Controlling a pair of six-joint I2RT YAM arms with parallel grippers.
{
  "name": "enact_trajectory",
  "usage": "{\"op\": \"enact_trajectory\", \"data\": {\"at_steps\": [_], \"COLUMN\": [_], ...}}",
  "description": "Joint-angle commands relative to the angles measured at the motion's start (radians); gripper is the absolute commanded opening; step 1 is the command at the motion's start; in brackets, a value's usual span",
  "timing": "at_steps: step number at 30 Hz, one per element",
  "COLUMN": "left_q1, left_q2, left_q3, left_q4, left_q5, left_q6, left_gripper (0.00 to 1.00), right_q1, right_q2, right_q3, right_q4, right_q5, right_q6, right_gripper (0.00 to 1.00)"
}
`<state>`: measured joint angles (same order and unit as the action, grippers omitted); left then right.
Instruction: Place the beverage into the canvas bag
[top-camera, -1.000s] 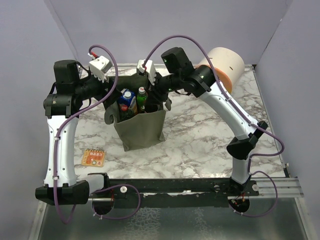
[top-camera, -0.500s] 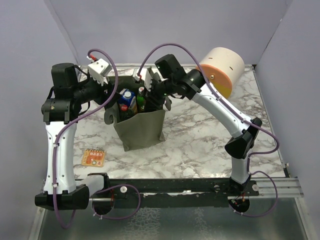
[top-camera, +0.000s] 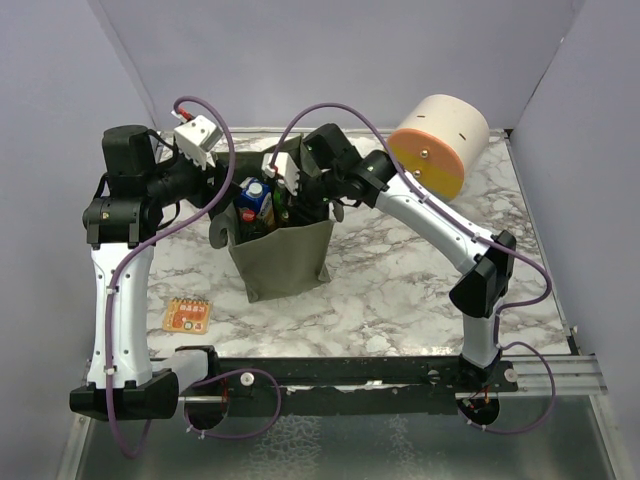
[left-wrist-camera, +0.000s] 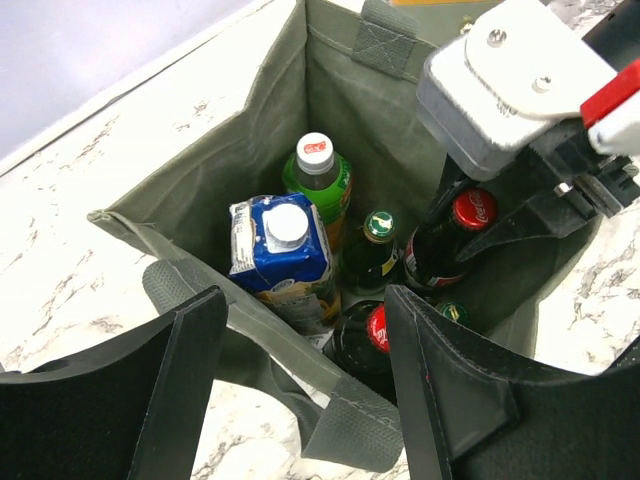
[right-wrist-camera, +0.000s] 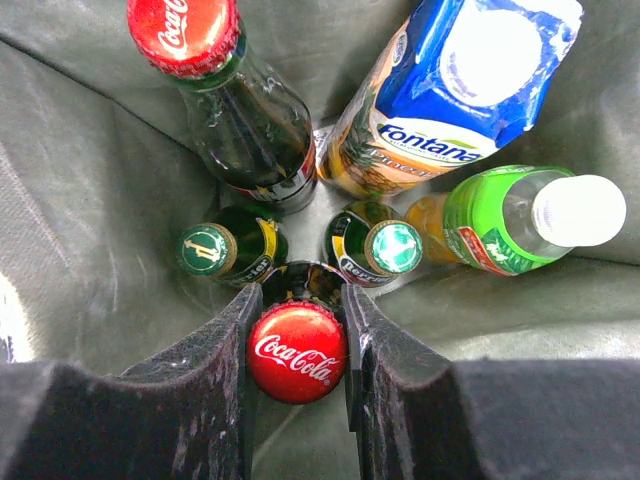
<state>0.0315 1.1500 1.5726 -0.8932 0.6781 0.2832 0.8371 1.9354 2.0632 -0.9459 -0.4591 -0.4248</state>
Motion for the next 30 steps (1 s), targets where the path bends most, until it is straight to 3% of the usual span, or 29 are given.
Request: {"op": "enact_trajectory", "data": {"at_steps": [1, 14, 22, 30], "left_q1": [0.001, 0.005, 0.011, 0.011], "left_q2": [-0.016, -0.002, 0.017, 0.028], "left_q3": [0.031, 0.055, 0.073, 0.070], "left_q4": [0.028, 0.098, 0.105, 0.117], "left_q5": [-0.038, -0.274, -0.287, -0.276], "left_q6": [-0.017, -0.122, -0.120, -0.126], "left_gripper": [0.66, 0.66, 0.66, 0.66], "right_q1": [0.005, 0.005, 0.003, 0.003], "right_q2": [-0.060, -0.059, -0.063, -0.047], "right_q3": [-0.016, -0.088, -0.141, -0.149], "right_q4": [0.091, 0.111, 0.142, 0.125], "right_q5": [0.001, -0.004, -0.012, -0.015], "right_q6": [-0.031, -0.066, -0.080, -0.103], "right_gripper": [0.01, 0.01, 0.03, 0.10]}}
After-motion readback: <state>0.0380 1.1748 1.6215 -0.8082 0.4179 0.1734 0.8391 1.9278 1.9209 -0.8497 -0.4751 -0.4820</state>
